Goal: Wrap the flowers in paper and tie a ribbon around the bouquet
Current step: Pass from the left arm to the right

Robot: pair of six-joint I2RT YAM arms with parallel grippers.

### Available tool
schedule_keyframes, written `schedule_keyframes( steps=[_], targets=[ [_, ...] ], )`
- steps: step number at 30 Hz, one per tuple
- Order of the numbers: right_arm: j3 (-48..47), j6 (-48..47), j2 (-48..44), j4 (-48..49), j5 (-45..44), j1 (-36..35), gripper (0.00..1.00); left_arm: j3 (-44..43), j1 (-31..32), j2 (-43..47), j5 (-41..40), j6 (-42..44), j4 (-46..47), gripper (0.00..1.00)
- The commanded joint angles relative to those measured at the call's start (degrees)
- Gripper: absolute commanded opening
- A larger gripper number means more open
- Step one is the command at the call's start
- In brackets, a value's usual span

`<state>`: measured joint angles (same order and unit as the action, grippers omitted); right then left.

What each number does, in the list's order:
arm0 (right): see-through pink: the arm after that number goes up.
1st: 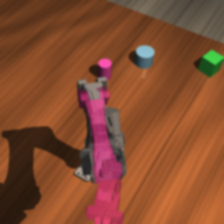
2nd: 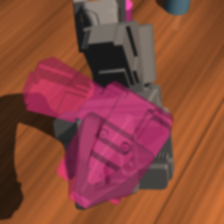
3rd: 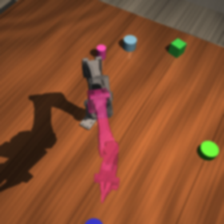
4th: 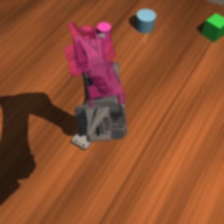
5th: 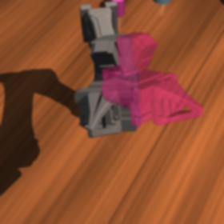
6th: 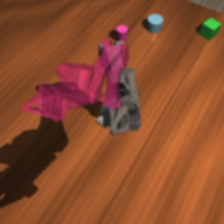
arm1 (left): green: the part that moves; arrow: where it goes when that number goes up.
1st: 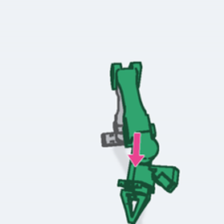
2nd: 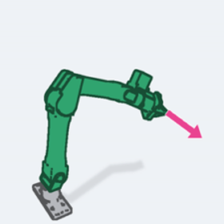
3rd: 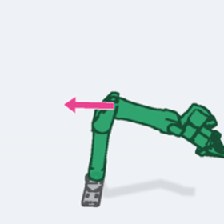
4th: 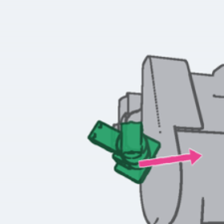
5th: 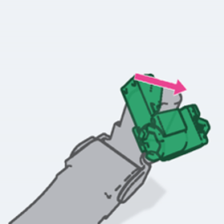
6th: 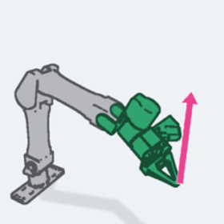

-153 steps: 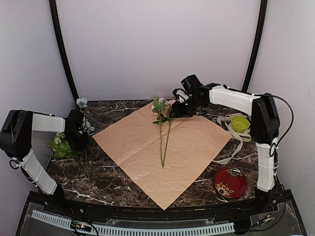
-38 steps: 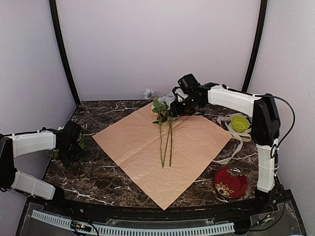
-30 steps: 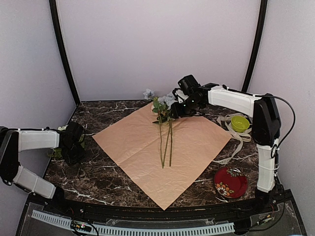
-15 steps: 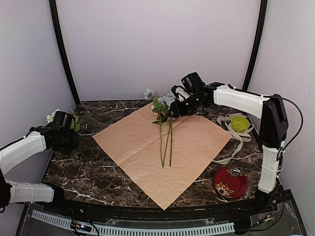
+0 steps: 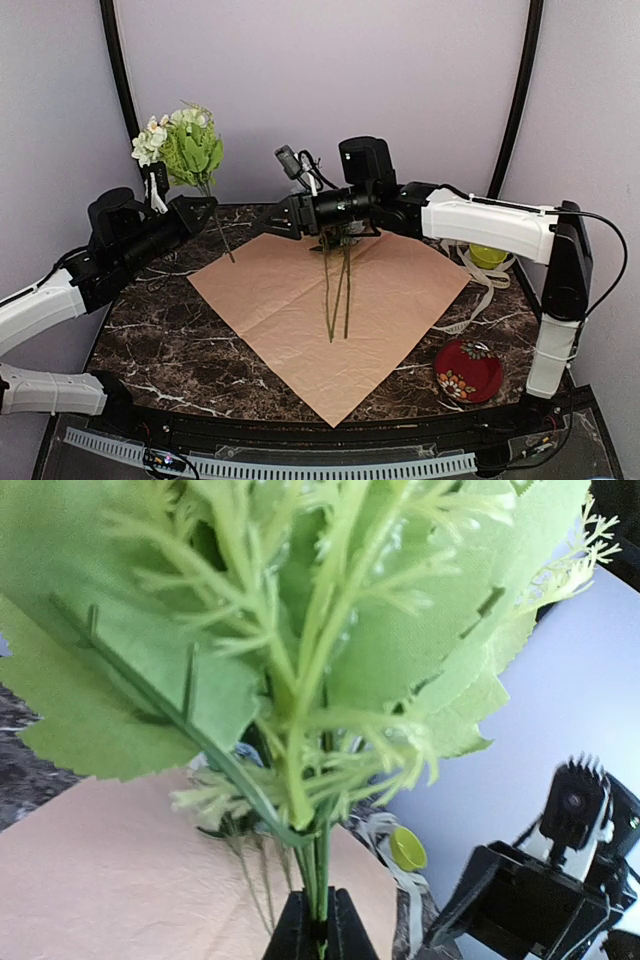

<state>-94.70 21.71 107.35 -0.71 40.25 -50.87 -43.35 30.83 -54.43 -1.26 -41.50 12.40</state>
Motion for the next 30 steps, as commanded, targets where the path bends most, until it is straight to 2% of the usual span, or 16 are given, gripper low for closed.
schedule_keyframes(
  steps=[1,6,13,15,17,19,20,22,23,24,25,27,30],
  targets=[
    [-1.73,6.51,3.91,10.47,3.28,-0.86,0.63,-0.01,3.26,-3.27,8.64,3.47,15.31,0.0],
    [-1.98,9.93,6.2,13.28,4.36,-1.65,0.62,-0.03,5.91,-5.97,10.59,3.98,18.96,0.0],
    [-3.03,10.41,7.63,12.85,4.32,-2.03,0.46,0.85,6.57,-7.66,11.27,3.04,20.62,0.0],
    [-3.67,10.05,7.87,11.63,4.46,-2.08,0.3,0.88,6.82,-8.34,11.51,2.72,20.7,0.0],
    [-3.55,9.82,7.68,10.76,4.12,-2.03,0.02,0.86,6.8,-8.58,11.29,2.72,20.35,0.0],
    [-2.96,9.31,6.89,8.44,1.55,-1.76,0.0,0.62,6.82,-8.41,9.62,3.21,18.3,0.0],
    [-2.69,9.29,6.44,6.88,-0.11,-1.47,0.0,-0.15,6.87,-8.22,8.19,3.71,15.47,0.09],
    [-1.24,9.91,5.38,3.16,-4.54,-0.39,0.0,-2.02,6.86,-7.9,0.92,4.92,6.7,0.49],
    [-0.21,10.65,4.97,1.12,-7.33,0.4,0.0,-3.07,6.84,-7.92,-3.75,5.24,1.18,0.63],
    [0.97,11.35,4.56,-1.1,-10.13,1.21,0.0,-3.92,6.84,-8.24,-9.54,5.17,-4.36,0.72],
    [2.14,11.86,4.22,-2.97,-12.57,2.02,0.0,-4.74,6.79,-8.87,-14.98,4.93,-10.4,0.76],
    [4.22,11.75,4.18,-6.31,-16.15,3.44,0.0,-5.92,6.72,-10.87,-22.74,4.59,-19.79,0.79],
    [5.52,10.23,5.68,-10.53,-19.26,4.37,0.0,-5.07,6.34,-14.8,-25.3,6.65,-25.6,0.79]
  ],
)
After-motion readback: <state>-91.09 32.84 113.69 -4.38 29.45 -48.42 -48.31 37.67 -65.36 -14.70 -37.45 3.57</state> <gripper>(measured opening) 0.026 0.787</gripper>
